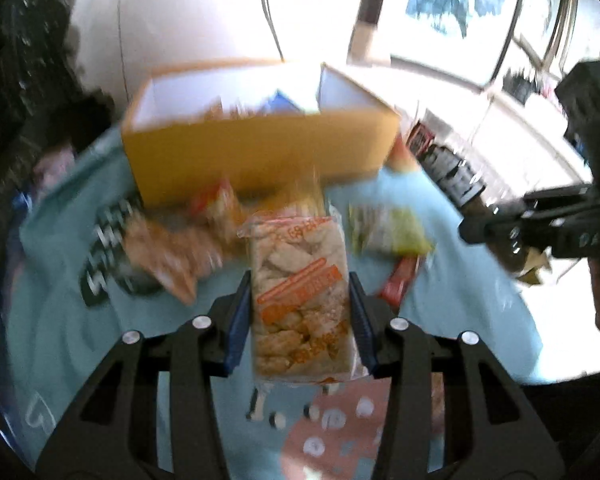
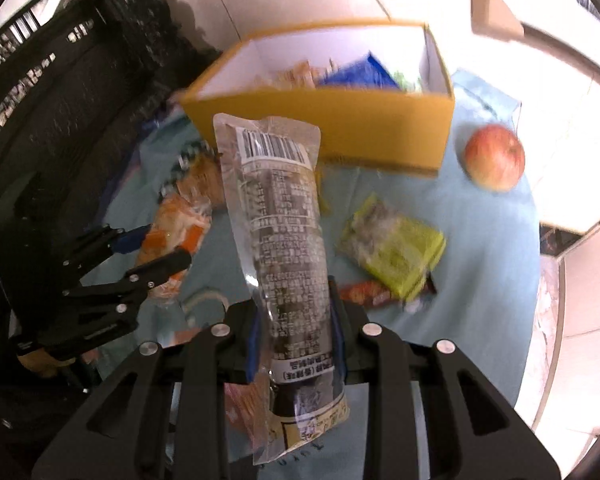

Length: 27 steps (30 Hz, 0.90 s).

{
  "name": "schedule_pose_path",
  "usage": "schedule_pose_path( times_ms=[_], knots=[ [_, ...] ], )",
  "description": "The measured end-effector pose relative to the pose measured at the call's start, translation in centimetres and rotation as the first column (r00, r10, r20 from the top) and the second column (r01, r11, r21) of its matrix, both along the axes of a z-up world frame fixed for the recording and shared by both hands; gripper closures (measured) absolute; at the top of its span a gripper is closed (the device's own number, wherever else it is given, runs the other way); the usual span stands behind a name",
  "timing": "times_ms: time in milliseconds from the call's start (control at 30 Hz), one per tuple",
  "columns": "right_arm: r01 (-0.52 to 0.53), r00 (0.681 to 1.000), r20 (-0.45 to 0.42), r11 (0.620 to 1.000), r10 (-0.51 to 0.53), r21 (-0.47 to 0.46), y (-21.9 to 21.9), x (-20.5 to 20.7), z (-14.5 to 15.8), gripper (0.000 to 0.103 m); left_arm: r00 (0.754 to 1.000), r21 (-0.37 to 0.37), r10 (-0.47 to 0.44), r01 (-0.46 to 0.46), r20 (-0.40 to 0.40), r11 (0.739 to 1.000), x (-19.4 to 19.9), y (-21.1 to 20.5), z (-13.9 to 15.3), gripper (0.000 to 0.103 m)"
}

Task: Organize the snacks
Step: 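Carry both packets over the yellow box and release them, then return both tools to the pile and reach toward the remaining packets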

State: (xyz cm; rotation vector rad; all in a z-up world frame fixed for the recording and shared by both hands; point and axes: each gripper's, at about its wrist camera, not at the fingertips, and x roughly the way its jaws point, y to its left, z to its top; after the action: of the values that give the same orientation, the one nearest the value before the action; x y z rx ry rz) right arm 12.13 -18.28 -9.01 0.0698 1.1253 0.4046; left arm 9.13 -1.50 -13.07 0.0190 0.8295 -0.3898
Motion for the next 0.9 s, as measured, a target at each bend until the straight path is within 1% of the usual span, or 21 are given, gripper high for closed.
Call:
schedule_pose_path(
  times_ms=[67, 100, 167, 267, 333, 400, 433, 467, 500, 533, 567, 633, 733, 800, 833, 900],
  knots=[
    [-0.003, 0.999, 0.037, 1.000, 0.003, 0.003, 0.0, 1.4, 1.5, 0.075, 0.999, -0.022, 0.022, -0.021, 0.035, 1.000, 0.9, 0.1, 1.5, 0.058],
    [-0.004, 0.999, 0.052, 1.000, 0.004, 0.003, 0.0, 2.3, 2.2, 0.075, 0.997, -0.037, 0.049, -0.047, 0.055, 0.998, 1.9, 0.2, 2.6, 0.058],
    [0.001, 0.996, 0.088, 1.000, -0.001, 0.008, 0.1, 4.4, 4.0, 0.075, 0.994, -0.069, 0.086, -0.081, 0.072, 0.994, 3.8, 0.4, 4.2, 0.058],
    [0.007, 0.990, 0.143, 1.000, -0.007, -0.002, 0.4, 8.5, 6.5, 0.075, 0.986, -0.092, 0.128, -0.119, 0.110, 0.989, 7.6, 0.4, 6.8, 0.058],
    [0.018, 0.986, 0.167, 1.000, -0.016, -0.010, 0.7, 11.0, 7.8, 0.075, 0.981, -0.096, 0.143, -0.131, 0.133, 0.987, 10.7, 0.2, 8.7, 0.058],
    [0.035, 0.980, 0.196, 0.999, -0.027, -0.033, 1.1, 14.2, 9.1, 0.073, 0.974, -0.074, 0.162, -0.152, 0.158, 0.986, 13.7, -0.2, 10.5, 0.058],
    [0.035, 0.978, 0.206, 0.999, -0.027, -0.033, 1.1, 15.6, 9.4, 0.071, 0.970, -0.062, 0.184, -0.176, 0.157, 0.982, 15.6, -0.3, 11.2, 0.057],
    [0.042, 0.977, 0.213, 0.998, -0.029, -0.055, 1.3, 17.4, 9.6, 0.059, 0.970, -0.061, 0.203, -0.196, 0.132, 0.979, 17.7, -0.1, 11.6, 0.040],
    [0.063, 0.975, 0.220, 0.994, -0.042, -0.092, 1.2, 18.7, 9.6, 0.033, 0.971, -0.056, 0.214, -0.208, 0.108, 0.976, 18.8, 0.0, 11.5, 0.023],
    [0.093, 0.971, 0.231, 0.987, -0.061, -0.131, 1.2, 19.6, 9.7, 0.026, 0.962, -0.035, 0.259, -0.257, 0.086, 0.966, 20.1, 0.4, 11.6, 0.010],
    [0.121, 0.966, 0.246, 0.980, -0.079, -0.160, 1.0, 20.1, 9.7, 0.023, 0.956, -0.035, 0.281, -0.279, 0.086, 0.960, 20.6, 0.8, 11.8, 0.010],
    [0.120, 0.968, 0.235, 0.983, -0.085, -0.136, 0.6, 20.0, 9.5, 0.023, 0.960, -0.038, 0.266, -0.264, 0.088, 0.964, 20.5, 1.4, 11.8, 0.010],
    [0.121, 0.971, 0.223, 0.982, -0.088, -0.142, -0.4, 18.4, 8.4, 0.021, 0.960, 0.000, 0.258, -0.259, 0.114, 0.966, 19.0, 2.3, 10.7, 0.008],
    [0.118, 0.978, 0.187, 0.982, -0.090, -0.147, -1.0, 17.0, 6.8, 0.020, 0.960, -0.002, 0.269, -0.269, 0.085, 0.963, 17.5, 3.1, 9.3, 0.008],
    [0.119, 0.981, 0.173, 0.980, -0.091, -0.158, -1.0, 16.1, 6.0, 0.020, 0.959, -0.013, 0.276, -0.276, 0.058, 0.961, 16.7, 3.7, 8.2, 0.008],
    [0.116, 0.988, 0.126, 0.976, -0.093, -0.185, -1.6, 13.8, 3.6, 0.019, 0.959, -0.018, 0.284, -0.284, 0.010, 0.959, 15.2, 4.3, 6.2, 0.008]
  ],
)
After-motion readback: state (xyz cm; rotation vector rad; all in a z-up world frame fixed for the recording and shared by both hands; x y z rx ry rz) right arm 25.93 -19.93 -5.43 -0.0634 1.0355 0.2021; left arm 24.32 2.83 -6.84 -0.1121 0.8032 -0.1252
